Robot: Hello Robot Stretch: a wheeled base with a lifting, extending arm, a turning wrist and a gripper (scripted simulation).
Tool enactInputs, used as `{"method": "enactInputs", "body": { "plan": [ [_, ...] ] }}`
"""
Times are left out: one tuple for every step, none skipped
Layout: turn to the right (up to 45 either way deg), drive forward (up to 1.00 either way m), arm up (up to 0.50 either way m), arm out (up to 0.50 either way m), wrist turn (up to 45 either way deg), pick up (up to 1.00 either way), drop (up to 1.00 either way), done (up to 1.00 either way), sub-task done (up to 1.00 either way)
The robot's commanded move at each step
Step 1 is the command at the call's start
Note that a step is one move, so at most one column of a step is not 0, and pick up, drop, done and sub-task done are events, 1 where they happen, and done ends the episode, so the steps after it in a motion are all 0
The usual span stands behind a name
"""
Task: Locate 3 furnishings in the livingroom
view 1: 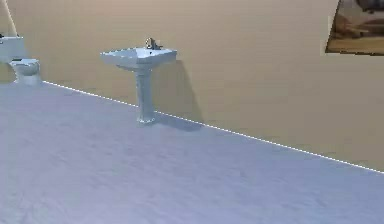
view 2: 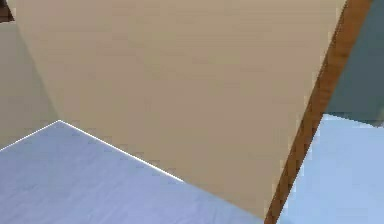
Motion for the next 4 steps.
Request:
{"method": "enactInputs", "body": {
  "plan": [
    [45.0,0.0,0.0,0.0,0.0,0.0,0.0,0.0,0.0],
    [45.0,0.0,0.0,0.0,0.0,0.0,0.0,0.0,0.0],
    [45.0,0.0,0.0,0.0,0.0,0.0,0.0,0.0,0.0],
    [33.0,0.0,0.0,0.0,0.0,0.0,0.0,0.0,0.0]
  ]
}}
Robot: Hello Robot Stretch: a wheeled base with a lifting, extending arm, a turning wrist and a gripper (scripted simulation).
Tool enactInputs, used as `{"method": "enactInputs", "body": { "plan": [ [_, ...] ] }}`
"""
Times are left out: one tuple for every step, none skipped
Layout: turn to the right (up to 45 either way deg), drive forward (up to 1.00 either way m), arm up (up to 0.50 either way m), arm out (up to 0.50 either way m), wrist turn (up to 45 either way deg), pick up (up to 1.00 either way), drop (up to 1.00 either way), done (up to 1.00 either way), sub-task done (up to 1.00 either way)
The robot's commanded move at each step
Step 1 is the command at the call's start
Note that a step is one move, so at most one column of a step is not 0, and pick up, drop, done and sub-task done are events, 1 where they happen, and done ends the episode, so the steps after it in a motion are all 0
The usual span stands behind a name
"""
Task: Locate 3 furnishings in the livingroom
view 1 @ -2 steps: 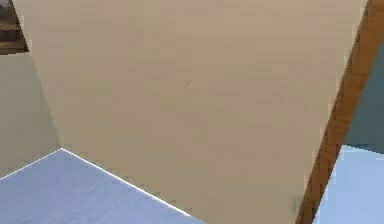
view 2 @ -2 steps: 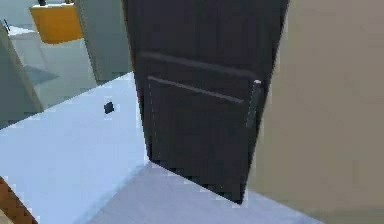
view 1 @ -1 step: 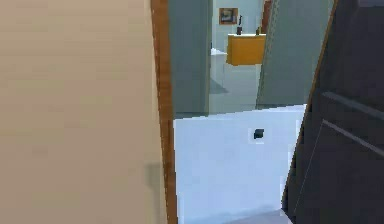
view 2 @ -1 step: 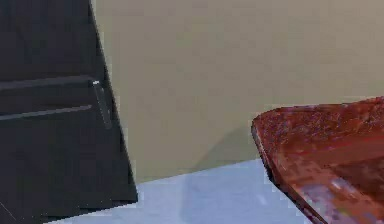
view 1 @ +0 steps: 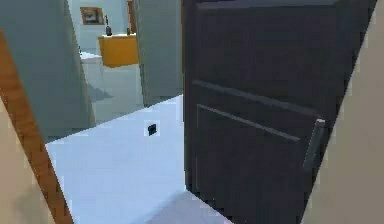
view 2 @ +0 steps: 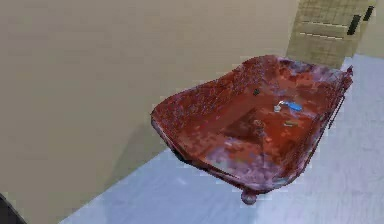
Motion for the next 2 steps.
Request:
{"method": "enactInputs", "body": {
  "plan": [
    [0.0,0.5,0.0,0.0,0.0,0.0,0.0,0.0,0.0],
    [-27.0,0.0,0.0,0.0,0.0,0.0,0.0,0.0,0.0]
  ]
}}
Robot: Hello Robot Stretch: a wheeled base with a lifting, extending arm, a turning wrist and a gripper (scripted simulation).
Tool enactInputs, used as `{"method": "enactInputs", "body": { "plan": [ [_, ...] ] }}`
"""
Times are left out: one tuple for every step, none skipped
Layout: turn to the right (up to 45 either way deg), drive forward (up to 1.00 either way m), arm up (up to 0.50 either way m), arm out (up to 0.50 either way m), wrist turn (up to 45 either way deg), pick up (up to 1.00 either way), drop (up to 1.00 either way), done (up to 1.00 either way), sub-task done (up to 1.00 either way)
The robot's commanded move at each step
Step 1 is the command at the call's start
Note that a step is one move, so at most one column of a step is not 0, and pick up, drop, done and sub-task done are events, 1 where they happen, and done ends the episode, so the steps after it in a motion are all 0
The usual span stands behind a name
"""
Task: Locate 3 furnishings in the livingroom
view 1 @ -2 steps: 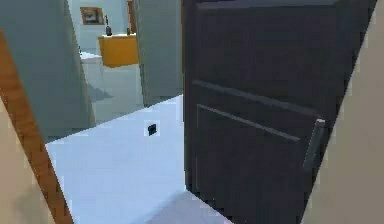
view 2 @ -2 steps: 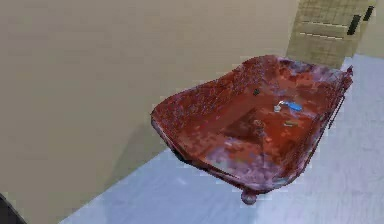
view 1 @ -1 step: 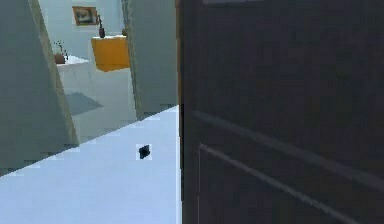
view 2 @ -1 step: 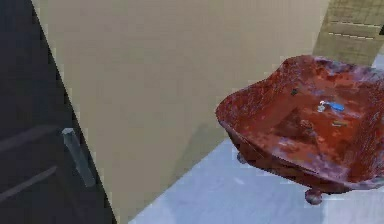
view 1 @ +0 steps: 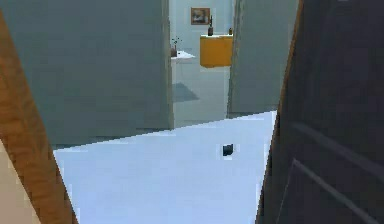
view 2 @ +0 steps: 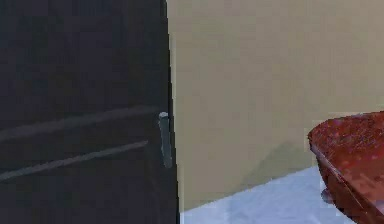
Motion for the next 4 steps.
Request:
{"method": "enactInputs", "body": {
  "plan": [
    [0.0,0.85,0.0,0.0,0.0,0.0,0.0,0.0,0.0],
    [30.0,0.0,0.0,0.0,0.0,0.0,0.0,0.0,0.0],
    [0.0,0.45,0.0,0.0,0.0,0.0,0.0,0.0,0.0],
    [36.0,0.0,0.0,0.0,0.0,0.0,0.0,0.0,0.0]
  ]
}}
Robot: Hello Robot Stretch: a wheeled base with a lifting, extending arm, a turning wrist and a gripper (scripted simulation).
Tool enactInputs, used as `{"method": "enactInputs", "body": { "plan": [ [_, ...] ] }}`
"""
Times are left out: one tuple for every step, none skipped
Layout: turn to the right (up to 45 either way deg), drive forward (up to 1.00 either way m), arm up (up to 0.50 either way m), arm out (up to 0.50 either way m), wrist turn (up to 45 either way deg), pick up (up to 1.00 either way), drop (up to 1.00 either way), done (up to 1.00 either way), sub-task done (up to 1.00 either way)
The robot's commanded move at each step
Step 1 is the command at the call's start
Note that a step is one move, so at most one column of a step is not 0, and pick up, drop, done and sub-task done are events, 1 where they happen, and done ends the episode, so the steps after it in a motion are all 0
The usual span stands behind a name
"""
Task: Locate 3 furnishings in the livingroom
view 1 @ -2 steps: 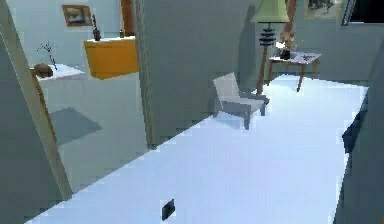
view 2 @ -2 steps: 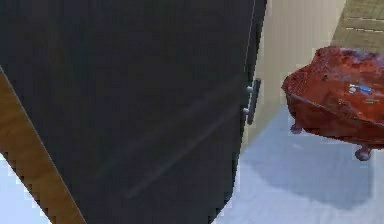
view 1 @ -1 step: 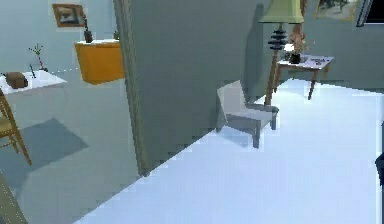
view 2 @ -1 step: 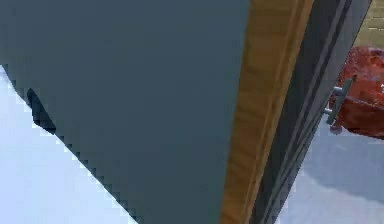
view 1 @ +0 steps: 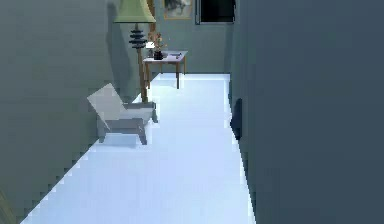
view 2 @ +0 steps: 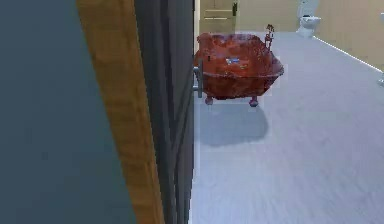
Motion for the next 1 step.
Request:
{"method": "enactInputs", "body": {
  "plan": [
    [0.0,1.0,0.0,0.0,0.0,0.0,0.0,0.0,0.0]
  ]
}}
